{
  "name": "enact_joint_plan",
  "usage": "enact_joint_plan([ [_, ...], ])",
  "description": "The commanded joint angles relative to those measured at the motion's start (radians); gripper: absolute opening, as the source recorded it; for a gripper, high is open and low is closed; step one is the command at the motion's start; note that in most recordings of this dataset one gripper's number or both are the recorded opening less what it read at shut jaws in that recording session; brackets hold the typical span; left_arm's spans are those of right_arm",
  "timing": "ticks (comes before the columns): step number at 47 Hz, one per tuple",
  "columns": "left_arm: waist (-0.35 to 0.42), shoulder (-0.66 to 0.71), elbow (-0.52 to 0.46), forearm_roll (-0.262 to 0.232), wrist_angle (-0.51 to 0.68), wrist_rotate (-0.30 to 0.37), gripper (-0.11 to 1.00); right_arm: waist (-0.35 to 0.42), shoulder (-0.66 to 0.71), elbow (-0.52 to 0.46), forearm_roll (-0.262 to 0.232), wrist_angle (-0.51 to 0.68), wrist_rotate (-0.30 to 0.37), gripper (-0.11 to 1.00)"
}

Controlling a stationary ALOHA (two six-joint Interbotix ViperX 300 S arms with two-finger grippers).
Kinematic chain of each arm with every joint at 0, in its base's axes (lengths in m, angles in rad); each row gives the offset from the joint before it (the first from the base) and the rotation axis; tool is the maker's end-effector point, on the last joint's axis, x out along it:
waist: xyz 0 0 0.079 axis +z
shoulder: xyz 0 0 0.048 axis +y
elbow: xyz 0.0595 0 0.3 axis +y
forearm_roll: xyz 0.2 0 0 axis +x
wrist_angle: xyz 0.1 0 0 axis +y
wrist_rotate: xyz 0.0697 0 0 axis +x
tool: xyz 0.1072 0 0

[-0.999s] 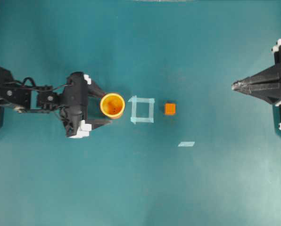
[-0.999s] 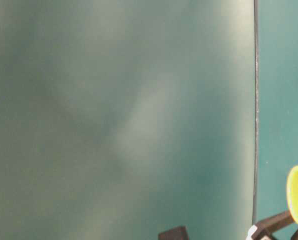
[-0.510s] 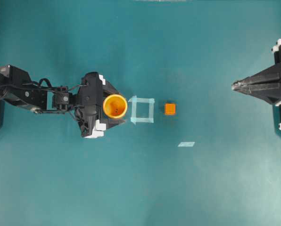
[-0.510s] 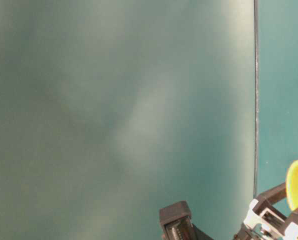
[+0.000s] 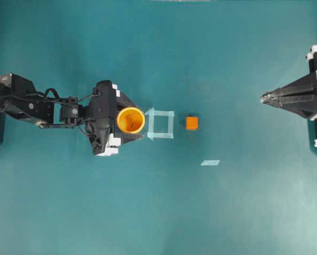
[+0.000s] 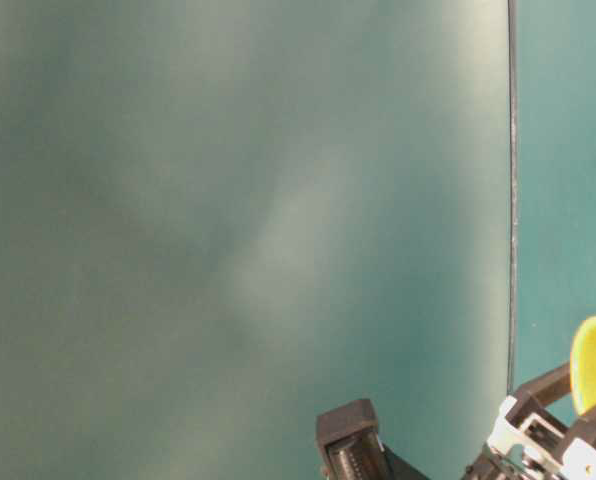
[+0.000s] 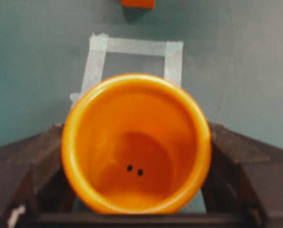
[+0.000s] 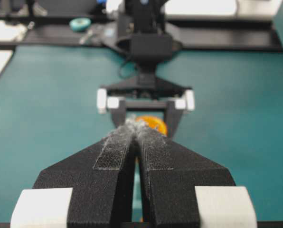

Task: Move the cup to the left with left arm.
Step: 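Close the left gripper around the orange cup's side, then drag the held cup left toward the table's left edge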

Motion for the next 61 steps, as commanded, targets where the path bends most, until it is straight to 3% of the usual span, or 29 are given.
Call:
enact_joint_plan([
  [1, -0.002, -0.031, -0.006, 0.0, 0.003, 0.005, 0.67, -0.002, 0.003, -0.034, 0.002, -0.006, 0.002, 0.0],
  [25, -0.002, -0.141, 0.06, 0.0, 0.055, 0.002, 0.67, -0.002, 0.003, -0.035, 0.0, -0.005, 0.002, 0.0],
  [61, -0.002, -0.319, 0.339, 0.0, 0.002, 0.003, 0.67, -0.002, 0.003, -0.037, 0.0, -0.005, 0.005, 0.0],
])
